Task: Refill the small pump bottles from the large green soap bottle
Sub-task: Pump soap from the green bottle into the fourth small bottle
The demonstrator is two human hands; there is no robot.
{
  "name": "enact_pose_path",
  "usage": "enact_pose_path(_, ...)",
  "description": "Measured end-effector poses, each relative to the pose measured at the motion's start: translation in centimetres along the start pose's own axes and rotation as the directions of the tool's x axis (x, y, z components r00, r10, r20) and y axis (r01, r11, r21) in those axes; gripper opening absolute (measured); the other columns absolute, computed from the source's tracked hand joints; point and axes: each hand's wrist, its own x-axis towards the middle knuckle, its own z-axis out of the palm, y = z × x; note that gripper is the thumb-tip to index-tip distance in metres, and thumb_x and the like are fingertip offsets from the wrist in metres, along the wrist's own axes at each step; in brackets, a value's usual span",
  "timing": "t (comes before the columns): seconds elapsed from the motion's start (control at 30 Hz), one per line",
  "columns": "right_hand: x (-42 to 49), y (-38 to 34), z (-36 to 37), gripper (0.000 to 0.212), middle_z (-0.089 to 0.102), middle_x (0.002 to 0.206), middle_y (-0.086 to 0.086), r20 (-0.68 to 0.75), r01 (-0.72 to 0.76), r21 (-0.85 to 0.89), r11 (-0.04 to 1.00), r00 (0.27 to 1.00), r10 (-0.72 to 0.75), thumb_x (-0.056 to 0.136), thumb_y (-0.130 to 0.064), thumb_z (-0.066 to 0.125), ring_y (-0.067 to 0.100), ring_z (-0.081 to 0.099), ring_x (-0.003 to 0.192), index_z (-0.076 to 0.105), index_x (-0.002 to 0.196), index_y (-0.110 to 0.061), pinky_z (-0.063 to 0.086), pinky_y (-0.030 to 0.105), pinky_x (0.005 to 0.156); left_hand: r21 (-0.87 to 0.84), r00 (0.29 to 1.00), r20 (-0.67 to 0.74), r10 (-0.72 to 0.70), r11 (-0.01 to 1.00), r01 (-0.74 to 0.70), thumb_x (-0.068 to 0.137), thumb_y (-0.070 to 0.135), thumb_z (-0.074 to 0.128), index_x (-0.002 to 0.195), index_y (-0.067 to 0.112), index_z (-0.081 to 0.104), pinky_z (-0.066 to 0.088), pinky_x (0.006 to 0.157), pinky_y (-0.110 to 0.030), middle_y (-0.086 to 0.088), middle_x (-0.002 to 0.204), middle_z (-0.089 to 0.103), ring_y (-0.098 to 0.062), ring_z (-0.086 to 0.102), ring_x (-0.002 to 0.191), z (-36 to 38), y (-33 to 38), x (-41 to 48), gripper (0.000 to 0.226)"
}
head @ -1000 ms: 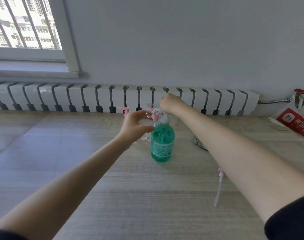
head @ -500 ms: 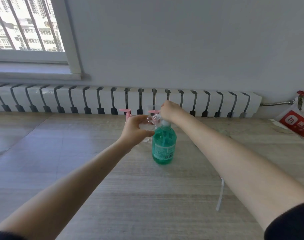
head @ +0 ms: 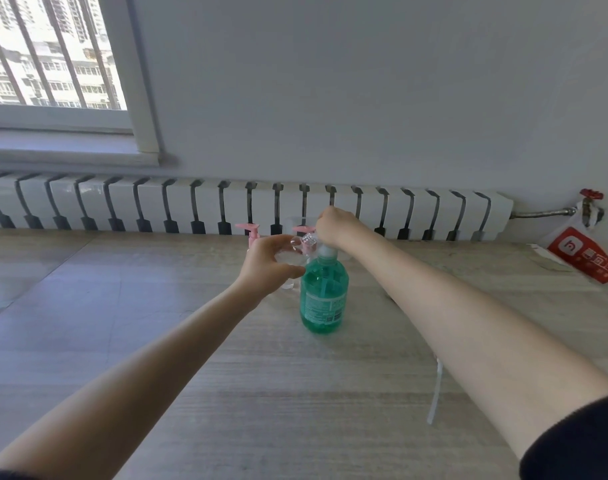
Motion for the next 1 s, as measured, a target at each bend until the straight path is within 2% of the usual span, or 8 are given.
enact_pose_path(0.17,-0.1,-0.6,-0.5,0.011,0.051,0.081,0.007,-0.038,-0.008,-0.002,1.000,0.999,0.008,0.090,-0.007,0.043,0.023,0.052,0.082,0.053,0.086,-0.006,0.048,0.034,0.076,-0.025,1.000,-0.009,0.009,1.000,-0.009,0.070,-0.004,0.076,0.122,0.008,0.060,0.043,0.092,-0.024,0.002,0.110,0.065,-0.007,0.058,0.102,-0.3,0.4,-0.2,0.055)
enact_pose_path(0.37,0.0,-0.8,-1.3,0.022,0.050,0.080,0.006,-0.052,0.007,-0.021,1.000,0.999,-0.008,0.087,-0.007,0.043,0.022,0.052,0.077,0.048,0.109,-0.006,0.043,0.033,0.066,-0.031,1.000,0.004,0.008,0.999,-0.008,0.071,-0.002,0.077,0.124,0.009,0.059,0.042,0.092,-0.023,0.003,0.113,0.063,-0.008,0.057,0.105,-0.5,0.9,-0.4,0.057)
enact_pose_path(0.5,0.0,-0.6,-1.1,0.010,0.052,0.088,0.010,-0.040,0.020,-0.017,1.000,0.999,-0.021,0.088,-0.007,0.043,0.022,0.050,0.075,0.050,0.096,-0.005,0.042,0.030,0.065,-0.030,1.000,0.010,0.009,1.000,-0.008,0.072,-0.003,0.076,0.123,0.009,0.059,0.042,0.092,-0.023,0.006,0.109,0.061,-0.006,0.055,0.102,-0.4,1.0,-0.4,0.056)
enact_pose_path(0.67,0.2,-0.2,-0.8,0.027,0.056,0.109,0.013,-0.015,0.015,0.026,1.000,1.000,-0.014,0.093,-0.007,0.039,0.023,0.051,0.091,0.055,0.114,-0.002,0.048,0.032,0.084,-0.021,1.000,0.007,0.009,1.000,-0.008,0.071,-0.004,0.076,0.122,0.009,0.060,0.040,0.090,-0.022,0.005,0.109,0.062,-0.004,0.056,0.098,-0.2,1.1,-0.3,0.055)
enact_pose_path(0.73,0.3,0.0,-0.5,0.027,0.056,0.116,0.013,-0.010,0.011,0.029,1.000,1.000,-0.011,0.093,-0.007,0.041,0.026,0.055,0.100,0.058,0.113,-0.001,0.048,0.039,0.093,-0.014,1.000,0.004,0.004,1.000,-0.004,0.071,-0.003,0.076,0.122,0.008,0.060,0.041,0.091,-0.022,0.003,0.111,0.063,-0.006,0.056,0.101,-0.1,0.9,-0.2,0.055)
enact_pose_path(0.8,0.4,0.0,-0.3,0.023,0.057,0.109,0.009,-0.007,0.009,0.019,1.000,1.000,-0.009,0.093,-0.008,0.041,0.028,0.056,0.103,0.062,0.102,-0.003,0.048,0.043,0.095,-0.013,1.000,-0.003,0.004,1.000,-0.004,0.070,-0.003,0.077,0.122,0.007,0.060,0.041,0.095,-0.024,-0.001,0.116,0.064,-0.009,0.056,0.106,-0.1,0.6,-0.2,0.056)
enact_pose_path(0.9,0.5,0.1,0.2,0.031,0.052,0.098,0.004,-0.023,0.001,0.025,1.000,1.000,-0.001,0.095,-0.010,0.036,0.023,0.054,0.096,0.058,0.115,-0.004,0.048,0.042,0.095,-0.008,1.000,-0.006,0.002,1.000,-0.002,0.070,-0.003,0.077,0.124,0.005,0.059,0.042,0.097,-0.025,-0.004,0.119,0.064,-0.011,0.057,0.110,-0.1,0.3,-0.3,0.058)
enact_pose_path(1.0,0.4,0.2,0.3,0.032,0.058,0.112,0.010,-0.032,0.004,0.030,1.000,0.999,-0.003,0.095,-0.011,0.035,0.024,0.053,0.095,0.056,0.118,-0.005,0.047,0.042,0.095,-0.019,1.000,-0.009,-0.010,1.000,0.010,0.069,-0.003,0.077,0.125,0.005,0.058,0.044,0.101,-0.030,-0.005,0.121,0.063,-0.014,0.057,0.114,0.1,0.0,-0.3,0.059)
